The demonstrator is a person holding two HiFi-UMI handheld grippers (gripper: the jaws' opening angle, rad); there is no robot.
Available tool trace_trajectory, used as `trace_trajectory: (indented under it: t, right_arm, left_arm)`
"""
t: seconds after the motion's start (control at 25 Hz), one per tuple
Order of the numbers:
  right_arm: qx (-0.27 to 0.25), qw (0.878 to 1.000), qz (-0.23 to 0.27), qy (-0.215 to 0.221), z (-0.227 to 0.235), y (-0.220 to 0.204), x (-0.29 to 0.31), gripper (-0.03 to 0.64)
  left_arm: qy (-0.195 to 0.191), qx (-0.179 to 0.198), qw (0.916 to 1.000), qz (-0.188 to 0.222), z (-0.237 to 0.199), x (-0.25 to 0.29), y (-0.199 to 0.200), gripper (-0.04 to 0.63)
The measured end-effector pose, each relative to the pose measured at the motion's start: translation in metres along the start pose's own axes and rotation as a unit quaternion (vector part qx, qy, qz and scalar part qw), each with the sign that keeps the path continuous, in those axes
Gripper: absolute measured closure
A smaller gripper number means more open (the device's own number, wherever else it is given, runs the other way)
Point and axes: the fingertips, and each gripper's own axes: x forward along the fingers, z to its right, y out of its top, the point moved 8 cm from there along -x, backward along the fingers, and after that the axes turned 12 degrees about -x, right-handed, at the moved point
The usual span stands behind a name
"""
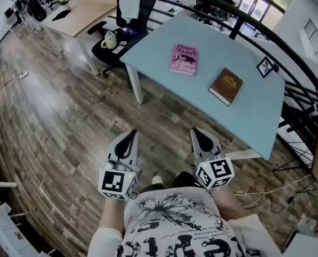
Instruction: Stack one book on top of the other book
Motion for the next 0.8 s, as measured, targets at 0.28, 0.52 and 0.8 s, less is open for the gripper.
trace_trajectory:
  t: [0.28,0.52,0.8]
  right_arm:
    - [0.000,1.000,-0.014,0.000,0.031,-0.012,0.066,0.623]
    - [0.000,1.000,-0.001,0.008,0.091,-0.005,0.141,0.623]
    - [0.008,1.000,0.008,-0.001,0.185,0.010,0.222,0.623]
  left_arm:
    - [0.014,-0.010,0.9996,-0.020,-0.040,0.061,-0.008,0.584]
    - [0.028,0.003,0.9995,-0.016,-0.063,0.144,0.011,0.584]
    - [0.018,-0.007,0.9997,-0.013,-0.073,0.273,0.040,0.584]
